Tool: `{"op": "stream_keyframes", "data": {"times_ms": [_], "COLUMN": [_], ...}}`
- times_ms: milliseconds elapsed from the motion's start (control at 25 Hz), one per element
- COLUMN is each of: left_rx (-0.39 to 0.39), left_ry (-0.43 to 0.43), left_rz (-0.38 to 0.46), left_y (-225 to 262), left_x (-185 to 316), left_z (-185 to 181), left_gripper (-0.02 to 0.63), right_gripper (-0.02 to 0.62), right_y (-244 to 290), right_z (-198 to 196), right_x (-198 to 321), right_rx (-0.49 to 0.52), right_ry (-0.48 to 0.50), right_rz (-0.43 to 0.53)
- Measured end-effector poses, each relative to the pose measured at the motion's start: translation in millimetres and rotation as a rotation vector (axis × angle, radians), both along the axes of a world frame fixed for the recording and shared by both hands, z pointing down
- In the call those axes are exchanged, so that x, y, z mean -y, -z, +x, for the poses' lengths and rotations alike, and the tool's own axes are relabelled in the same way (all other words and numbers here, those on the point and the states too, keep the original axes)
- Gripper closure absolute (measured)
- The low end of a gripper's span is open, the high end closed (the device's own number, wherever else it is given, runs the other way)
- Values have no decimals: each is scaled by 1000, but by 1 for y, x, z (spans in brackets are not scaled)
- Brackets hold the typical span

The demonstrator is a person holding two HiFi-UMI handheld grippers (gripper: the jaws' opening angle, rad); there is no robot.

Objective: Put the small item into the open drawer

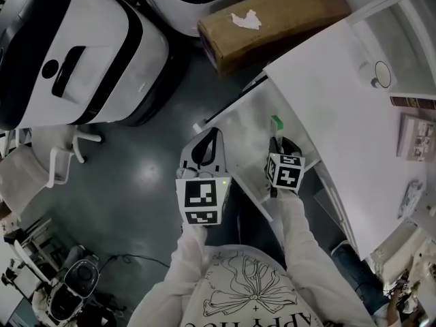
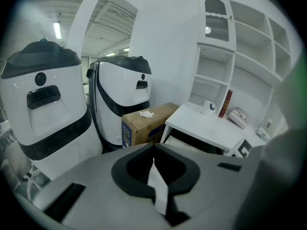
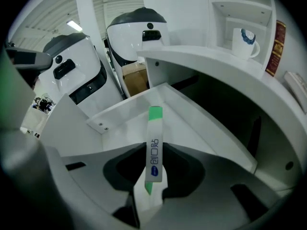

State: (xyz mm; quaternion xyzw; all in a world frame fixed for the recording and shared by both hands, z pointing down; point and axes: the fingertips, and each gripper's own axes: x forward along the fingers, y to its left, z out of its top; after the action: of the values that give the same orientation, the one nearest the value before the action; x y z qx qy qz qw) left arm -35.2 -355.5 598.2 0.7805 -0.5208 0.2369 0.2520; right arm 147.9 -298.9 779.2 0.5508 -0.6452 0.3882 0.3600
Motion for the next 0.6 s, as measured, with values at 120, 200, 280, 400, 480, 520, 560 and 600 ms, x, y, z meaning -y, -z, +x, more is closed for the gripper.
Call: {"op": "stream_keyframes", "data": {"times_ms": [120,200,280,400,480,520,560,600], "left_rx": [0,2,0,-4,-7,-9,-10,-11], "left_ry": [6,4,6,8,4,2,1,0], "left_rz": [-9,-16,-22,-30,-33,-33,-32,-32], "left_y": [-5,-8,-11,-14,-16,-16,-16,-16], "left_x": [-1,-3,-4,-5,-6,-7,-7,-8], "left_z": [-3,-3,-4,-3,-1,0,0,0], "left_gripper": [600,600,600,600,600,600,600,600], "right_gripper": [502,502,502,501,499,493,476,453], "right_y": [-15,-24,-32,-39,-41,-41,-41,-39], "right_z": [0,-1,-3,-4,-4,-4,-4,-5], "right_x": [-4,-8,-10,-12,-13,-12,-11,-10], "right_rx": [-1,0,0,5,22,28,31,32], "right_ry": [-6,-6,0,-5,-19,-21,-20,-17], "right_rz": [-41,-71,-96,-116,-118,-114,-107,-98]}}
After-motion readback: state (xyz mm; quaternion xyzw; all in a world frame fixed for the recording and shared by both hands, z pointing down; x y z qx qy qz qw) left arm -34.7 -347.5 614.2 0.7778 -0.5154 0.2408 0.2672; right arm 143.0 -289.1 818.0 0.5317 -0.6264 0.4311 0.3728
